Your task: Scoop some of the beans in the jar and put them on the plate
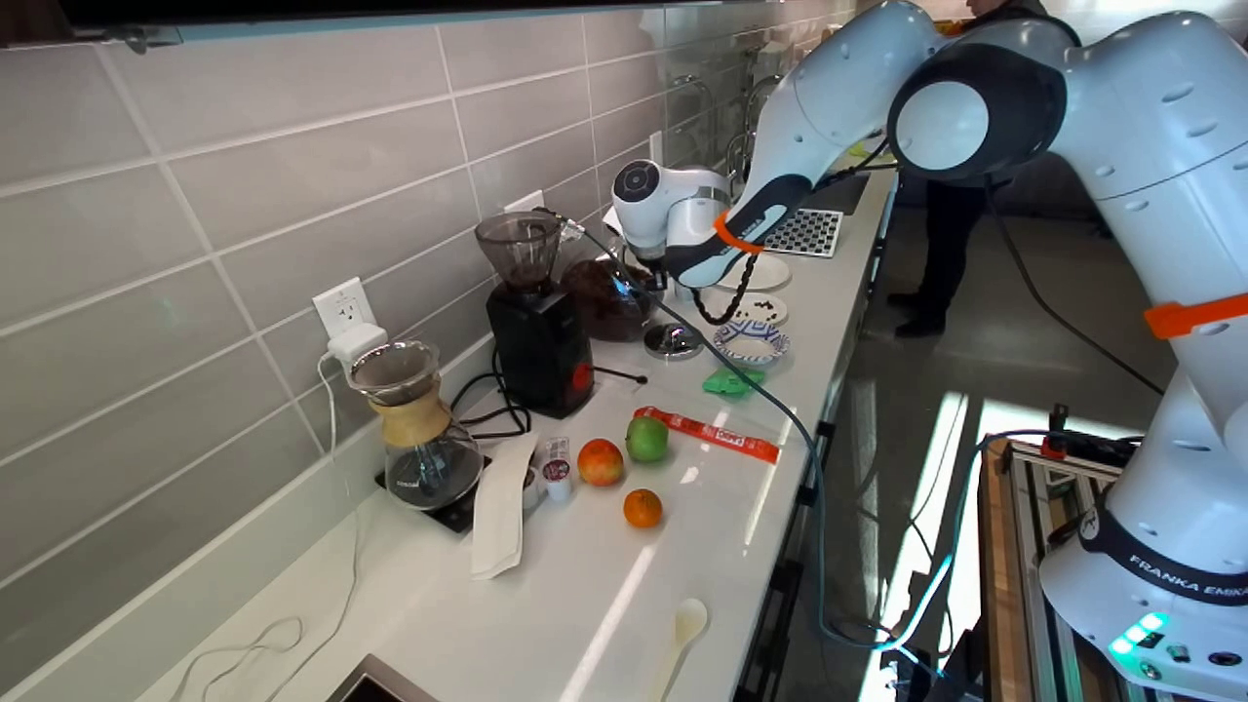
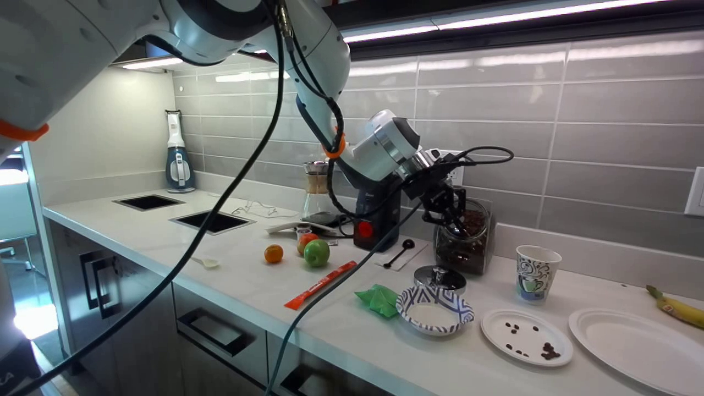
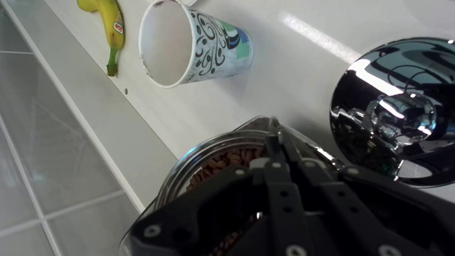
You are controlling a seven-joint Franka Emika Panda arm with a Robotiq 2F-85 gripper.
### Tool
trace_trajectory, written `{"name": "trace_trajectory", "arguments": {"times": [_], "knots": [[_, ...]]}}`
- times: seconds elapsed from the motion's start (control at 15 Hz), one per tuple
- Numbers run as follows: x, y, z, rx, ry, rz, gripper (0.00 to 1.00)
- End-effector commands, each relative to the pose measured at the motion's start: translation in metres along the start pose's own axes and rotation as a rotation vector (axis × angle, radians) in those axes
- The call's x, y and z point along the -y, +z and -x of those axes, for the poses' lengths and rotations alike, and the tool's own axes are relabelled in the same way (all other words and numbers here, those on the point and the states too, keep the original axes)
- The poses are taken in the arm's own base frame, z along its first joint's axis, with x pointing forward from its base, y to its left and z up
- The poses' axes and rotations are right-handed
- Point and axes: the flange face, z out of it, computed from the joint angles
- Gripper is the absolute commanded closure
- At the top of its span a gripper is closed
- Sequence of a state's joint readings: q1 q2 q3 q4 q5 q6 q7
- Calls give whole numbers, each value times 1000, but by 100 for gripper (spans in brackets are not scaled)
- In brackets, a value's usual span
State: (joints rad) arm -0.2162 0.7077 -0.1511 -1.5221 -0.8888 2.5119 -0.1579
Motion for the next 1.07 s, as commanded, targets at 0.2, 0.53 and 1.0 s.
{"name": "trace_trajectory", "arguments": {"times": [0.2, 0.53, 1.0], "knots": [[-2, 19, -14, 25, 21, -4, 99], [-2, 21, -21, 14, 24, 34, 99], [10, 24, -32, 26, 7, 125, 99]]}}
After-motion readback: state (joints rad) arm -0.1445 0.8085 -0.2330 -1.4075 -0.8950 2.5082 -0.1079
